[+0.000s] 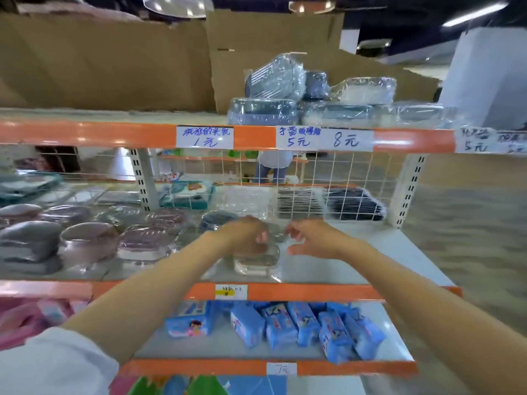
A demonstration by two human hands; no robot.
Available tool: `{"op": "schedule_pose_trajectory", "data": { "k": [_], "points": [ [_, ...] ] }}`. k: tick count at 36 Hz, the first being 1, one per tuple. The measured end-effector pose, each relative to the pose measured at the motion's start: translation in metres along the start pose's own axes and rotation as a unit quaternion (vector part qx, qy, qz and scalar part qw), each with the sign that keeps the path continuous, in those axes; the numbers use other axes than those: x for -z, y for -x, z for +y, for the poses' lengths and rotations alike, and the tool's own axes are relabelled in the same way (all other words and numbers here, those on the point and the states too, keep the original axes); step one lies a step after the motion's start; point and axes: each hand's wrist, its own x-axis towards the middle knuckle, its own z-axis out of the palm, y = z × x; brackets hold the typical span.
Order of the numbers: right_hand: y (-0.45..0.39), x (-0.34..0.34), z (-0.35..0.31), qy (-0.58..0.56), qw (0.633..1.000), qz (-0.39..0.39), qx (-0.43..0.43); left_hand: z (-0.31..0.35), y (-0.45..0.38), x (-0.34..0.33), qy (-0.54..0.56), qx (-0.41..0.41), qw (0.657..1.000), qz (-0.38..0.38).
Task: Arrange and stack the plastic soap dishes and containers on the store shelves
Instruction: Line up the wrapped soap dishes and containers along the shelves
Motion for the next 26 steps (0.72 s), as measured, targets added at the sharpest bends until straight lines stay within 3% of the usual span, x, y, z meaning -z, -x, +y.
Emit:
{"op": "schedule_pose_trajectory", "data": {
  "k": [4, 11, 16, 23, 26],
  "points": [
    [0.020, 0.026, -0.020, 0.015, 0.999, 0.029, 0.024, 0.017, 0.026, 0.037, -0.016, -0.018, 0.999, 0.038],
    [0.040, 0.094, -0.051, 0.031, 0.991, 0.099, 0.081, 0.031, 0.053, 0.118, 0.038, -0.079, 0.977, 0.196],
    [0.034, 0.140, -0.062, 0.019, 0.985, 0.147, 0.093, 0.029, 0.053, 0.172, 0.017, -0.072, 0.952, 0.298],
    [0.007, 0.186, -0.062, 0.058, 0.974, 0.199, 0.088, 0.009, 0.034, 0.212, 0.015, -0.055, 0.939, 0.338],
    [-0.011, 0.200, -0.059, 0.076, 0.971, 0.216, 0.074, 0.000, 0.016, 0.221, 0.012, -0.042, 0.951, 0.307]
  ]
}}
